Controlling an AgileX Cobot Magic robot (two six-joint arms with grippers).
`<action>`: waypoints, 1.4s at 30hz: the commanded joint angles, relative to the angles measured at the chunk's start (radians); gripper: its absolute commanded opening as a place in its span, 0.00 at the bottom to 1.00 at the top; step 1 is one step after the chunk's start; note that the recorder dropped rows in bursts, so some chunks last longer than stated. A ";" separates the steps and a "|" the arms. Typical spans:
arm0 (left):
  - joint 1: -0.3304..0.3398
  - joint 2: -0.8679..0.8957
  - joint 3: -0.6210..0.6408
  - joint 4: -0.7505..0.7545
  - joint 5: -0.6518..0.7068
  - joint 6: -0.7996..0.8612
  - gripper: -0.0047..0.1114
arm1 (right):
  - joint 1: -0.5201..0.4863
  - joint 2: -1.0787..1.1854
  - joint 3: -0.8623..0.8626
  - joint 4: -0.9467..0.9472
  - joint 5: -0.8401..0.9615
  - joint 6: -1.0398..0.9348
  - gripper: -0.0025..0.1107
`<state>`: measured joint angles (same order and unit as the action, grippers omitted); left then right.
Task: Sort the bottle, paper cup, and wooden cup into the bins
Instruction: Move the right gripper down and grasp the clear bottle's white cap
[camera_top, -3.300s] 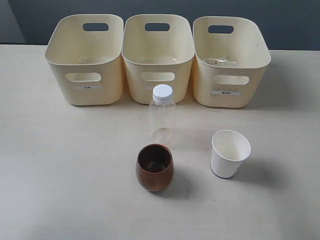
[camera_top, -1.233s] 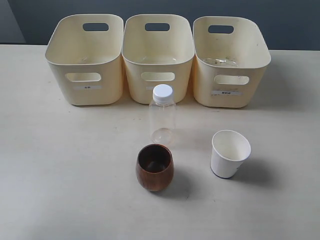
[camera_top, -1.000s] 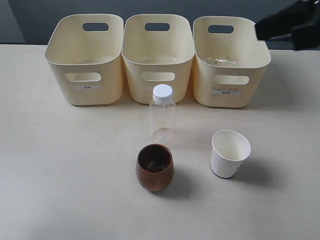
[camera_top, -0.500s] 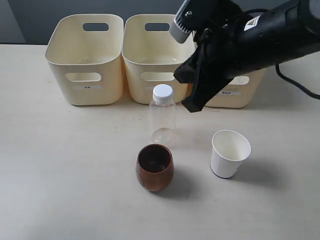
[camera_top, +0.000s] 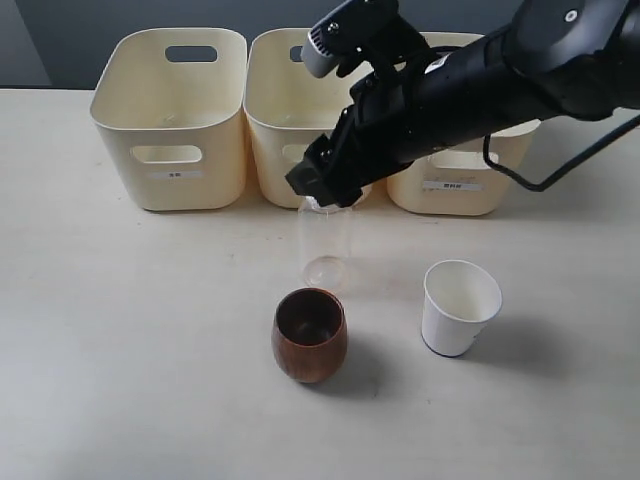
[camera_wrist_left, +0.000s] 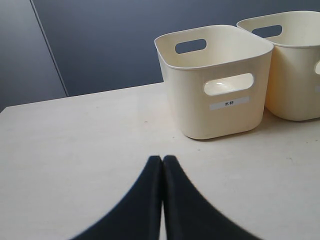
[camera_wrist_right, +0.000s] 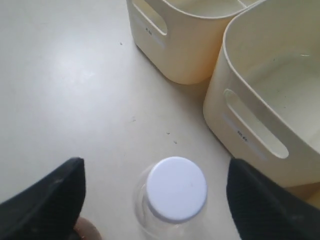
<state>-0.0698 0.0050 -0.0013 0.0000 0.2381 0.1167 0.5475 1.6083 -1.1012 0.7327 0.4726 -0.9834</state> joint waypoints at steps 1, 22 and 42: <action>-0.004 -0.005 0.001 -0.007 0.000 -0.002 0.04 | 0.002 0.038 -0.012 0.006 -0.003 0.001 0.67; -0.004 -0.005 0.001 -0.007 0.000 -0.002 0.04 | 0.002 0.113 -0.012 0.028 -0.069 0.001 0.67; -0.004 -0.005 0.001 -0.007 0.000 -0.002 0.04 | 0.002 0.130 -0.012 -0.021 -0.024 0.001 0.03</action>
<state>-0.0698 0.0050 -0.0013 0.0000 0.2381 0.1167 0.5475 1.7409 -1.1082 0.7435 0.4183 -0.9834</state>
